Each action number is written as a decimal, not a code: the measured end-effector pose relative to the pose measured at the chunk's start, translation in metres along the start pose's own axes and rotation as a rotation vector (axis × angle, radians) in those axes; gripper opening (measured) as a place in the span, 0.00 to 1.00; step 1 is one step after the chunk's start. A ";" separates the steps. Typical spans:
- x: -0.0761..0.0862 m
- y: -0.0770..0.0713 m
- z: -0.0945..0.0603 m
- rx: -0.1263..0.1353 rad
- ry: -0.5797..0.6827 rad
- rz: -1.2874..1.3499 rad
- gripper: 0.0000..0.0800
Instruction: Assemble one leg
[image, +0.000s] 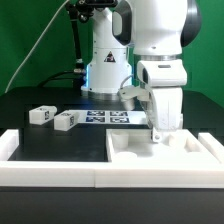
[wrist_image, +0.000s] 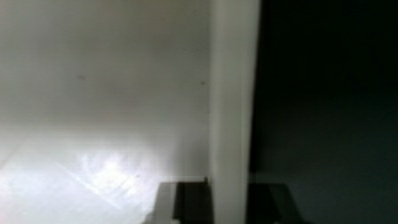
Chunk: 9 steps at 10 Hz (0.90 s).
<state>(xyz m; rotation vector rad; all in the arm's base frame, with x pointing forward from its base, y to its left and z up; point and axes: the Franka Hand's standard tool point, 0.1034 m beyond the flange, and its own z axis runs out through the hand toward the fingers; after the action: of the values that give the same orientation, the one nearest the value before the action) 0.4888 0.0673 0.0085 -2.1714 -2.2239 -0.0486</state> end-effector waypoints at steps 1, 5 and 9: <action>0.003 0.000 0.000 0.000 0.000 0.023 0.07; 0.017 0.001 -0.001 0.007 -0.003 0.062 0.07; 0.016 0.000 0.000 0.008 -0.003 0.063 0.32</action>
Offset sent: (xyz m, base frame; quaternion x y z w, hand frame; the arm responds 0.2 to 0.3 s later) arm 0.0099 0.0143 0.0086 -0.0187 -0.0285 0.0216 0.9992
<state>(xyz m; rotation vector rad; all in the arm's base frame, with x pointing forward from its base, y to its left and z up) 0.4885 0.0832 0.0095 -2.2370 -2.1511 -0.0347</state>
